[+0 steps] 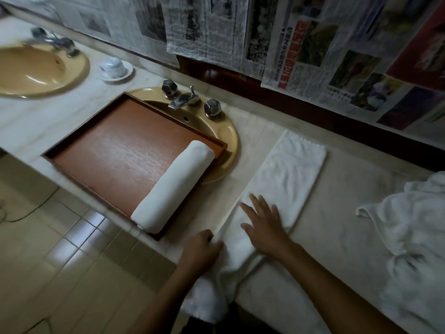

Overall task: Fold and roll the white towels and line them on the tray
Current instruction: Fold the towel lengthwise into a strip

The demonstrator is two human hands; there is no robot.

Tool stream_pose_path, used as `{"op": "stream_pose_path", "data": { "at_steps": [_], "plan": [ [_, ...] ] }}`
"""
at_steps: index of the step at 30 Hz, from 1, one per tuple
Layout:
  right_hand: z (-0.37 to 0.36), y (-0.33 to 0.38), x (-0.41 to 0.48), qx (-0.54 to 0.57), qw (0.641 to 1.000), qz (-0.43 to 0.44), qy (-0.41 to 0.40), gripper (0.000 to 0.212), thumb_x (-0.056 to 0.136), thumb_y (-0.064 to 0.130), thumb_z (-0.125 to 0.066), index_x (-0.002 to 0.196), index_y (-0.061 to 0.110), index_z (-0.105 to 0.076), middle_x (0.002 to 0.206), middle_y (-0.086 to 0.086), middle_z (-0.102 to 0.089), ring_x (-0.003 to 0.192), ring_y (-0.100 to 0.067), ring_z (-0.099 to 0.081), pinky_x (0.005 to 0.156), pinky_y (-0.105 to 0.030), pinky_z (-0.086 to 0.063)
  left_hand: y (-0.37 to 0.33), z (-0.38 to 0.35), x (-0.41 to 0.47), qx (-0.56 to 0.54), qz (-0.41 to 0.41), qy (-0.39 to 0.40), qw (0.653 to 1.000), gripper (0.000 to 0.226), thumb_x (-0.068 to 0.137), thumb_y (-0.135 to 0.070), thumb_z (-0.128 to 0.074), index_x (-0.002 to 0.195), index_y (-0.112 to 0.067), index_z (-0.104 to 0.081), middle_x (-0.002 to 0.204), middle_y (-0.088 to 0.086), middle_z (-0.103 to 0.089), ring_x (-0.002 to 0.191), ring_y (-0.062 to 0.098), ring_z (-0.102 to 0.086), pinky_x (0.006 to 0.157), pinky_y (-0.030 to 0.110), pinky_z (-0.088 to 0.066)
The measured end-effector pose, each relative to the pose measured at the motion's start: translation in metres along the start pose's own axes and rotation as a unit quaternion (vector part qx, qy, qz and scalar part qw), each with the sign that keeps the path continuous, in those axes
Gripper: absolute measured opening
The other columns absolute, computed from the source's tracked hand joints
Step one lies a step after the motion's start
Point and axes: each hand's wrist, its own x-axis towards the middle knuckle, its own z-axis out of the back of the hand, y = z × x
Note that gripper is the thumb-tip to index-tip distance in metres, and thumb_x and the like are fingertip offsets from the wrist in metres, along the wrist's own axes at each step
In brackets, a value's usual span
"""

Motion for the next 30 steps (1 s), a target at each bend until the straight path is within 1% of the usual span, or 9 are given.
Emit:
{"op": "stream_pose_path", "data": {
  "at_steps": [2,4,6,8,12,16,19,27,30],
  "plan": [
    [0.001,-0.004,0.004,0.006,1.000,-0.002,0.004,0.056,0.107,0.040,-0.041,0.159,0.036,-0.022,0.171,0.005,0.004,0.157,-0.020,0.007,0.125,-0.055,-0.005,-0.008,0.006,-0.005,-0.157,0.022,0.082,0.984,0.025,0.096,-0.035,-0.066,0.100,-0.011,-0.073,0.093,0.008,-0.075,0.088,0.026,-0.072,0.078,0.037,-0.058],
    [0.006,-0.006,0.010,0.019,1.000,-0.003,0.019,0.052,0.108,0.035,-0.039,0.158,0.037,-0.025,0.171,0.008,0.003,0.157,-0.018,0.007,0.124,-0.053,-0.003,-0.014,0.010,-0.015,-0.357,0.077,0.190,0.911,0.023,0.097,-0.022,-0.066,0.115,-0.009,-0.070,0.100,0.008,-0.078,0.091,0.024,-0.076,0.081,0.036,-0.062],
    [0.008,-0.006,0.011,0.023,1.000,0.003,0.022,0.050,0.108,0.032,-0.038,0.157,0.038,-0.026,0.171,0.009,0.003,0.157,-0.017,0.006,0.124,-0.052,-0.003,-0.014,0.011,-0.031,-0.393,0.098,0.283,0.869,0.022,0.100,-0.013,-0.061,0.121,-0.008,-0.065,0.098,0.006,-0.079,0.089,0.020,-0.076,0.076,0.029,-0.060],
    [0.009,-0.008,0.009,0.029,0.999,0.006,0.026,0.051,0.108,0.031,-0.039,0.157,0.037,-0.026,0.171,0.009,0.003,0.157,-0.016,0.007,0.125,-0.052,-0.002,0.000,0.003,-0.041,-0.365,0.096,0.313,0.871,0.027,0.098,-0.018,-0.065,0.124,-0.009,-0.064,0.106,0.006,-0.078,0.097,0.022,-0.075,0.084,0.032,-0.059],
    [0.006,-0.009,0.007,0.026,0.999,0.009,0.016,0.052,0.108,0.032,-0.039,0.157,0.038,-0.025,0.171,0.010,0.004,0.157,-0.016,0.008,0.125,-0.052,-0.002,0.037,-0.011,-0.051,-0.316,0.070,0.161,0.932,0.032,0.095,-0.042,-0.067,0.115,-0.018,-0.072,0.109,0.002,-0.077,0.101,0.021,-0.073,0.096,0.039,-0.058],
    [0.002,-0.009,0.007,0.023,1.000,0.008,0.017,0.053,0.108,0.033,-0.039,0.158,0.039,-0.023,0.171,0.010,0.007,0.157,-0.016,0.008,0.124,-0.052,-0.002,0.068,-0.012,-0.058,-0.240,0.018,0.023,0.970,0.035,0.098,-0.049,-0.060,0.102,-0.017,-0.073,0.098,0.005,-0.073,0.090,0.023,-0.070,0.086,0.044,-0.055],
    [0.004,-0.009,0.006,0.018,1.000,0.002,0.024,0.052,0.109,0.034,-0.037,0.158,0.038,-0.022,0.171,0.010,0.008,0.157,-0.015,0.008,0.124,-0.050,-0.002,0.083,-0.021,-0.055,-0.124,0.009,-0.053,0.991,0.025,0.100,-0.045,-0.060,0.092,-0.022,-0.069,0.087,-0.002,-0.068,0.080,0.014,-0.065,0.071,0.034,-0.052],
    [0.006,-0.008,0.005,-0.038,0.999,0.003,0.031,0.054,0.109,0.040,-0.034,0.160,0.040,-0.015,0.171,0.006,0.008,0.157,-0.020,0.007,0.124,-0.052,-0.005,0.079,-0.040,-0.054,-0.160,0.021,-0.166,0.973,0.026,0.101,-0.035,-0.062,0.078,-0.023,-0.062,0.073,-0.004,-0.062,0.066,0.008,-0.056,0.058,0.023,-0.039],
    [-0.001,0.002,-0.007,-0.041,0.998,0.020,-0.037,0.057,0.104,0.046,-0.047,0.157,0.037,-0.030,0.171,-0.007,-0.009,0.157,-0.031,-0.003,0.122,-0.060,-0.009,0.074,-0.038,-0.056,-0.150,0.019,-0.173,0.973,0.027,0.100,-0.032,-0.064,0.075,-0.023,-0.060,0.071,-0.005,-0.060,0.062,0.004,-0.054,0.052,0.015,-0.036]
  ]
}}
